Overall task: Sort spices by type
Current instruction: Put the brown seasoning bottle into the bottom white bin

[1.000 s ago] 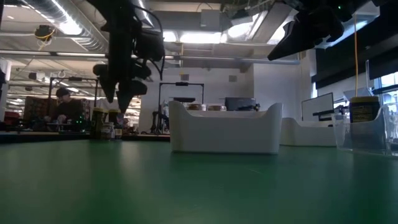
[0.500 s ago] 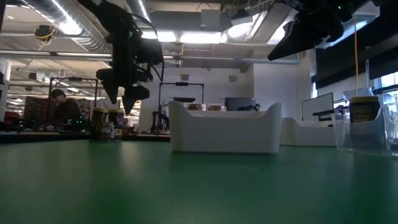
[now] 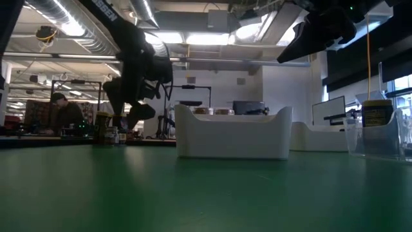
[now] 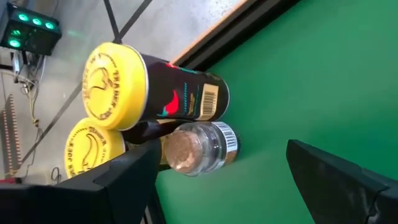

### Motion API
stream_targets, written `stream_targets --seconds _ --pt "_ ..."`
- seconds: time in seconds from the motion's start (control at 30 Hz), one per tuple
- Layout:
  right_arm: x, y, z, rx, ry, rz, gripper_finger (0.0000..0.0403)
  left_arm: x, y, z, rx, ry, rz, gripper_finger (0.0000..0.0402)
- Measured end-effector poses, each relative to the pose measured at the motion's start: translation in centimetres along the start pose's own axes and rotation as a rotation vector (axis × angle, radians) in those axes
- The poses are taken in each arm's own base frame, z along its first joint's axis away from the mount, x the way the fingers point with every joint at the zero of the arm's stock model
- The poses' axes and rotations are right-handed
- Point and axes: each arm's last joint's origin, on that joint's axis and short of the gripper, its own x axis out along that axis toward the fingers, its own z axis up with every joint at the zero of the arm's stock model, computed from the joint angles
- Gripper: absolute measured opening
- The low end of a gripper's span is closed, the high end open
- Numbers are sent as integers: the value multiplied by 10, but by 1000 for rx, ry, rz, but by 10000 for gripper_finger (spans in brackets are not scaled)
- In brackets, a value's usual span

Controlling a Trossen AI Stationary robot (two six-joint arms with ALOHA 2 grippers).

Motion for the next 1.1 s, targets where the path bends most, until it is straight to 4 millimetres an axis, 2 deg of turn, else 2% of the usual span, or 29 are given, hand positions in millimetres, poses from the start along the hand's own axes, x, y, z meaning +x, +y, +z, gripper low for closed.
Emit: stream_targets --seconds 0.47,0.7,1.1 --pt "0 0 -1 -2 6 1 14 12 2 -1 0 43 19 343" --pt "0 0 -1 -2 6 1 14 29 3 -15 17 81 31 343" --pt "0 0 -1 -2 5 1 14 32 3 -7 -19 17 15 343"
